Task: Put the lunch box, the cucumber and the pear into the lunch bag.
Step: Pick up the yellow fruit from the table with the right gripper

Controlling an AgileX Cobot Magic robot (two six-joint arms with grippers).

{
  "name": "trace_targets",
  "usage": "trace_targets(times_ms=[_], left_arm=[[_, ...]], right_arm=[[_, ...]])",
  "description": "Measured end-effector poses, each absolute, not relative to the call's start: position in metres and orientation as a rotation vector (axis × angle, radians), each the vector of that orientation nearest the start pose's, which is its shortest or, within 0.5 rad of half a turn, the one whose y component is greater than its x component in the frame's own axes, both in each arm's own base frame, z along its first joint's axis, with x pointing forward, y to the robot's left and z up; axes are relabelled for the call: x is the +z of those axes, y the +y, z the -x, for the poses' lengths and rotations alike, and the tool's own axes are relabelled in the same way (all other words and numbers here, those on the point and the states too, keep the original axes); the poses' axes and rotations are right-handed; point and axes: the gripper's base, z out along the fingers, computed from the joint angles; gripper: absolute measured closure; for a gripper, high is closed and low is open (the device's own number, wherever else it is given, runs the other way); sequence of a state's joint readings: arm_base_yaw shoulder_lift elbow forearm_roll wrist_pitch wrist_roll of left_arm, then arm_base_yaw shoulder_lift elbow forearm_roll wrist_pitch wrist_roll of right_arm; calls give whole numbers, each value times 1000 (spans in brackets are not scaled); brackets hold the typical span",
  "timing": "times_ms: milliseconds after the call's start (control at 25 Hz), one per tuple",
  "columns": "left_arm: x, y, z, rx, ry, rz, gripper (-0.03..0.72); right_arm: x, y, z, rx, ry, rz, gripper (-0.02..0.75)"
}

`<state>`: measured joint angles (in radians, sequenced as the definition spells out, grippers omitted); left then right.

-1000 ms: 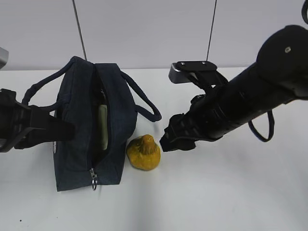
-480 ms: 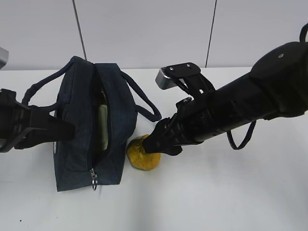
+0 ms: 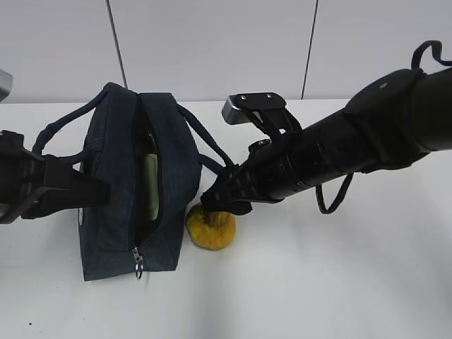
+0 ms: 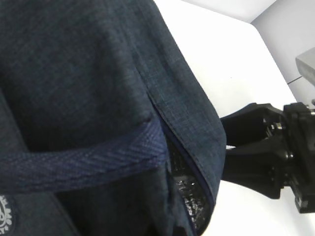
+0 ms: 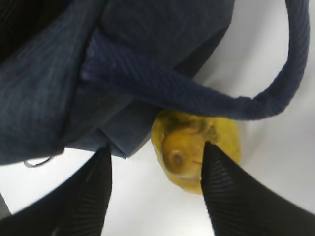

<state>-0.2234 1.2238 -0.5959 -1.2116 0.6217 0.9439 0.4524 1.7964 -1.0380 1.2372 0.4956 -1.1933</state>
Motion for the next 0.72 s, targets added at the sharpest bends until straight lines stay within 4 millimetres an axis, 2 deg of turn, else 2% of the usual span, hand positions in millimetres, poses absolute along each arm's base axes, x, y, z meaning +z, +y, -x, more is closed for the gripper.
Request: trace_targets(times_ms=[160, 600, 720], left_arm=[[237, -97, -204, -883, 2344, -322, 704], [237, -97, -204, -886, 2344, -324, 704], [237, -97, -204, -886, 2344, -324, 704]], right_arm=[[183, 200, -318, 767, 2330, 752, 288], [157, 202, -324, 763, 2398, 752, 290], [152, 202, -324, 760, 2410, 750, 342]])
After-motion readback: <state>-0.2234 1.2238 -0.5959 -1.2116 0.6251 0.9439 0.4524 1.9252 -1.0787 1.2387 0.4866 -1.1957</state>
